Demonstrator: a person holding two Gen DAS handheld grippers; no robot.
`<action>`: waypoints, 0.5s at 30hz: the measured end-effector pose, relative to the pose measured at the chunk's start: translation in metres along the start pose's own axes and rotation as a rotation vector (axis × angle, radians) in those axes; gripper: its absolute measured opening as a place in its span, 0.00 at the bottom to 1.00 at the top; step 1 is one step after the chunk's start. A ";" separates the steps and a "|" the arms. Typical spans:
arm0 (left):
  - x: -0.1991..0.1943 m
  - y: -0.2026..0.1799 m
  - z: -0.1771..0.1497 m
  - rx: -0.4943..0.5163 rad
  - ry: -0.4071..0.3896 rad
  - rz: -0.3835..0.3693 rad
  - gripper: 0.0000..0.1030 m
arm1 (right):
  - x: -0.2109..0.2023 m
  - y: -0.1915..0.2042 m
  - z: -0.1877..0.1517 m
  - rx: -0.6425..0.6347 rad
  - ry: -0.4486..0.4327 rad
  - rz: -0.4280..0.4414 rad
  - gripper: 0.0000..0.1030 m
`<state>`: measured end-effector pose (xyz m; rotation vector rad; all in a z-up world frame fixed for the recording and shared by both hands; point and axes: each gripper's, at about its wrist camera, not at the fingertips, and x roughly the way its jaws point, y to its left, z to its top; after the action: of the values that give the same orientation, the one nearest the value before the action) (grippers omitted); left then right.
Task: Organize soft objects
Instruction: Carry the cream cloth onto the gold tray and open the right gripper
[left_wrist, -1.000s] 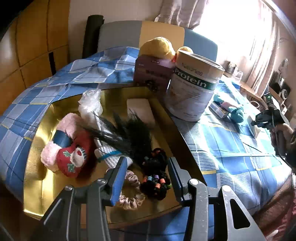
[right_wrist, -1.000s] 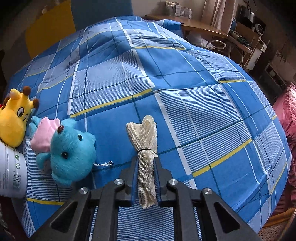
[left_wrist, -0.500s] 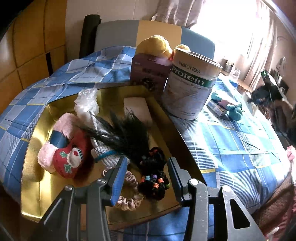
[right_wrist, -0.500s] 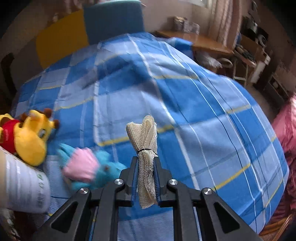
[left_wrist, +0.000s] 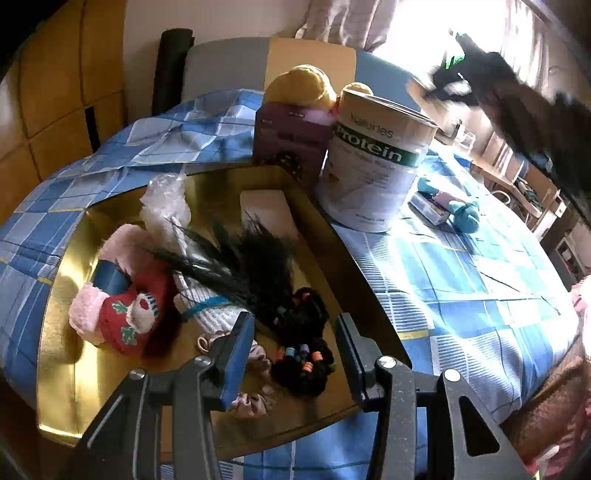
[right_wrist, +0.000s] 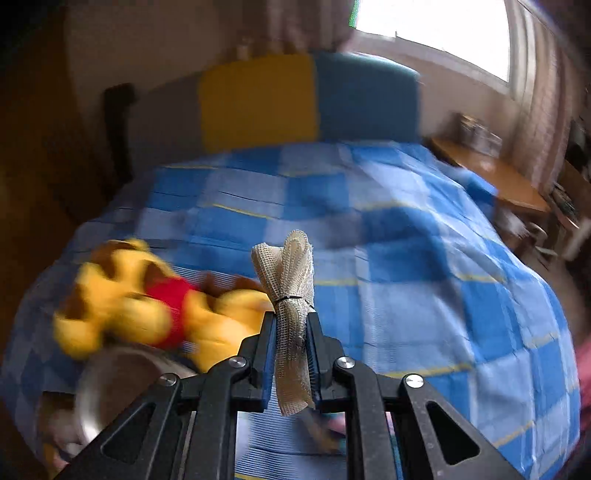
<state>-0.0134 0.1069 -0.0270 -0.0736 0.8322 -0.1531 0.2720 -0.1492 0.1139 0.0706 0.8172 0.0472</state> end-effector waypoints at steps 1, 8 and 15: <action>0.000 0.000 0.000 0.002 -0.002 0.000 0.45 | -0.002 0.015 0.004 -0.022 -0.013 0.032 0.13; -0.002 0.006 -0.001 -0.019 -0.008 0.010 0.45 | -0.011 0.101 -0.004 -0.170 -0.024 0.213 0.13; -0.009 0.009 -0.001 -0.027 -0.025 0.018 0.45 | -0.032 0.146 -0.034 -0.250 -0.008 0.348 0.13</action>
<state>-0.0187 0.1175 -0.0223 -0.0929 0.8097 -0.1240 0.2233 -0.0040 0.1263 -0.0239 0.7783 0.4761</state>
